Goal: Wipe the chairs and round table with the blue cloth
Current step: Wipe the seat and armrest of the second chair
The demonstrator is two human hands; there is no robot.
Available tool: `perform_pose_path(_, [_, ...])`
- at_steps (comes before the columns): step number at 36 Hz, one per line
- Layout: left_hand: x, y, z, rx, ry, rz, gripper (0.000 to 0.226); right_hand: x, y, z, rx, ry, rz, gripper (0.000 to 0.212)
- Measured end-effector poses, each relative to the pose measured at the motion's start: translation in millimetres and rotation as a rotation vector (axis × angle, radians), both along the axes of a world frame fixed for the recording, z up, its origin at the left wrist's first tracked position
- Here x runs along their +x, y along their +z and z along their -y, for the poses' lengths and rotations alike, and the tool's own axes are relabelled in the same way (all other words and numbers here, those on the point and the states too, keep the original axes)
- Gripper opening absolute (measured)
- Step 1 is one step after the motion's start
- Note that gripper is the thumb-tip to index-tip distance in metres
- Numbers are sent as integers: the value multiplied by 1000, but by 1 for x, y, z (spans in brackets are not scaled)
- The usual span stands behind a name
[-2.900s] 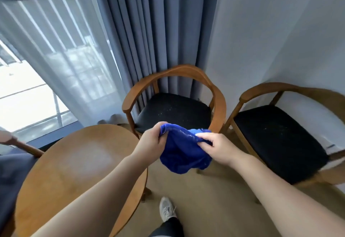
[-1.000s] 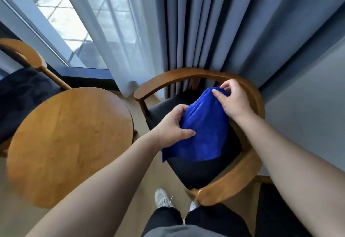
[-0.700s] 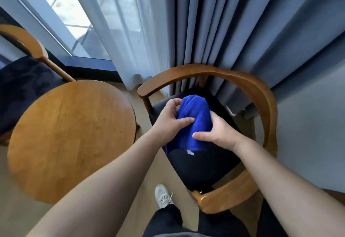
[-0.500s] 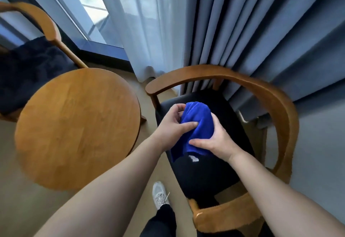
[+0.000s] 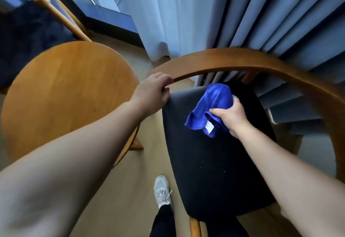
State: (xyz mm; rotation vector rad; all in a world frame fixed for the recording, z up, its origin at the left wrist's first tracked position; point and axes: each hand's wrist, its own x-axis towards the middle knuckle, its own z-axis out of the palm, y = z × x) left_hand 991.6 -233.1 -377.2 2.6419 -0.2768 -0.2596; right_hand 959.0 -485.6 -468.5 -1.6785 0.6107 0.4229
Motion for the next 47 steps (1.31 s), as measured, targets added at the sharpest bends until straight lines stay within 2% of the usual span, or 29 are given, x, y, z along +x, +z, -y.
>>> perform_pose_path(4, [37,-13,-10,190,-121,146,25,36,-25,-4,-94,-29,75,74])
perform_pose_path(8, [65,-28,-10,204,-137,95,39,44,-52,-13,-219,59,159,80])
perform_pose_path(10, [74,-39,-9,172,-129,29,43,39,-71,-14,-322,264,203,81])
perform_pose_path(12, [79,-49,-9,139,-142,-25,42,30,-87,-14,-496,582,161,92])
perform_pose_path(14, [82,-55,-7,127,-139,-18,43,23,-98,-19,-672,874,91,101])
perform_pose_path(15, [82,-57,-6,133,-132,10,44,21,-102,-24,-689,939,75,98])
perform_pose_path(16, [82,-58,-5,140,-121,36,44,20,-103,-29,-664,947,60,93])
perform_pose_path(18, [80,-61,-4,153,-113,73,44,22,-102,-35,-581,827,83,75])
perform_pose_path(20, [77,-63,-5,164,-120,96,46,25,-104,-36,-598,668,217,58])
perform_pose_path(21, [77,-64,-6,169,-125,105,47,26,-105,-36,-628,617,255,61])
perform_pose_path(22, [76,-64,-6,172,-129,115,47,28,-106,-38,-656,594,248,76])
perform_pose_path(24, [76,-65,-7,175,-136,135,48,33,-108,-45,-745,659,134,113])
perform_pose_path(25, [76,-65,-7,174,-139,140,48,34,-110,-51,-799,732,71,123])
perform_pose_path(27, [75,-65,-7,172,-145,143,48,36,-116,-59,-850,843,2,130])
perform_pose_path(29, [75,-64,-8,167,-151,136,49,34,-119,-66,-908,867,28,126])
perform_pose_path(32, [75,-62,-8,160,-168,129,51,22,-123,-72,-1018,921,203,110])
perform_pose_path(36, [75,-61,-9,149,-178,130,50,25,-121,-77,-929,899,260,84])
perform_pose_path(41, [75,-61,-9,143,-181,124,50,64,-110,-84,-825,658,287,74])
perform_pose_path(44, [74,-60,-9,134,-181,125,52,96,-108,-95,-836,545,224,65])
perform_pose_path(47, [73,-60,-8,114,-168,121,53,103,-115,-111,-994,777,58,74])
